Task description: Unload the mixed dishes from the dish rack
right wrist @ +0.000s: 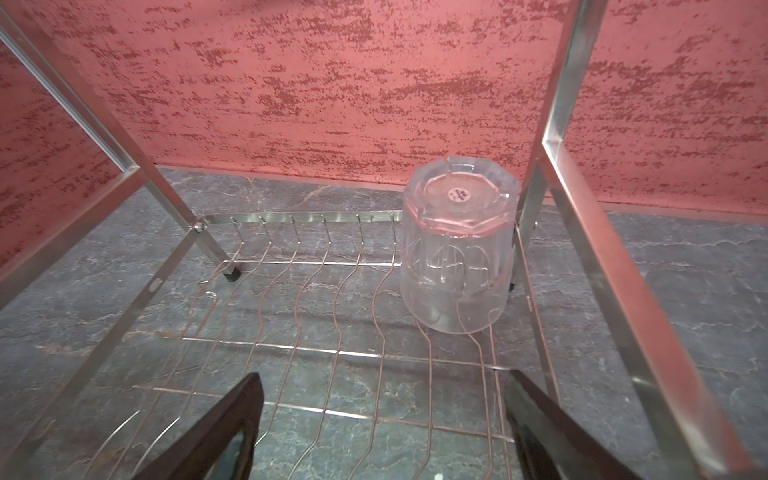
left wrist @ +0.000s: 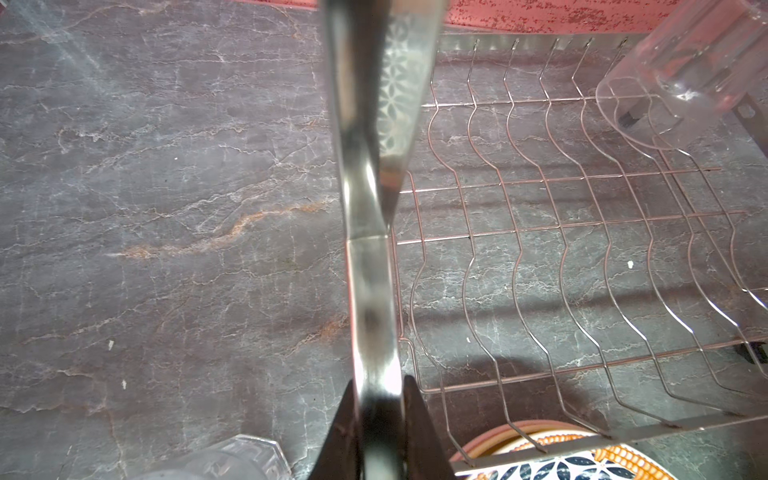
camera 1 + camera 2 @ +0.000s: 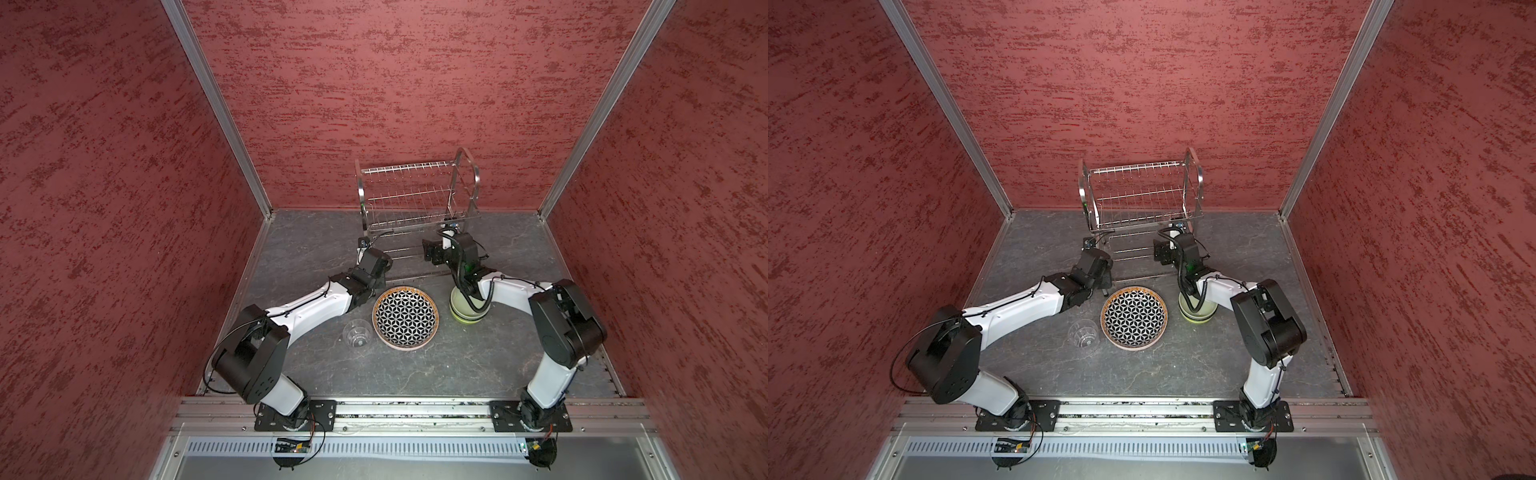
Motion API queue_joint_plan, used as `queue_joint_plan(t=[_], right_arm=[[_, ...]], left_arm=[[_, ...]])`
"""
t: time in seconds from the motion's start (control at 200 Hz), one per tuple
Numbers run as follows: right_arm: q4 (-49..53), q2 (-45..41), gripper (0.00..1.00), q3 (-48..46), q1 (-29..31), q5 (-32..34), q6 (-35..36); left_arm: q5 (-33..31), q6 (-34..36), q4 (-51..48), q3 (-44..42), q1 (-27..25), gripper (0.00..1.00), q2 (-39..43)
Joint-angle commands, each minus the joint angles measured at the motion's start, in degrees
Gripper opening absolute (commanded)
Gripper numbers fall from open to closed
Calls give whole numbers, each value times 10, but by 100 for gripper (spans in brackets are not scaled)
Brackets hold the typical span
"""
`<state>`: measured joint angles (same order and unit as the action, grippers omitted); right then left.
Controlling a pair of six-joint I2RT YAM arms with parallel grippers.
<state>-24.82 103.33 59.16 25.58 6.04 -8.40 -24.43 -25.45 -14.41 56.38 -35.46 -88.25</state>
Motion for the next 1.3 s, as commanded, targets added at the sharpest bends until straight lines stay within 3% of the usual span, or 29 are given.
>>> queue_joint_plan(t=[0.0,0.336,0.787,0.987,1.298], right_arm=[[-3,20,92,46,-10,7,21],[10,87,95,125,-25,37,25],[38,138,98,193,-34,26,0],[43,143,98,201,-34,-5,-23],[39,112,96,156,-33,-1,-26]], left_arm=[[8,35,4,24,-5,4,2],[17,36,-2,23,-8,3,2],[27,36,4,12,-11,3,5],[31,37,8,13,-13,3,0],[36,35,15,16,-12,3,-17]])
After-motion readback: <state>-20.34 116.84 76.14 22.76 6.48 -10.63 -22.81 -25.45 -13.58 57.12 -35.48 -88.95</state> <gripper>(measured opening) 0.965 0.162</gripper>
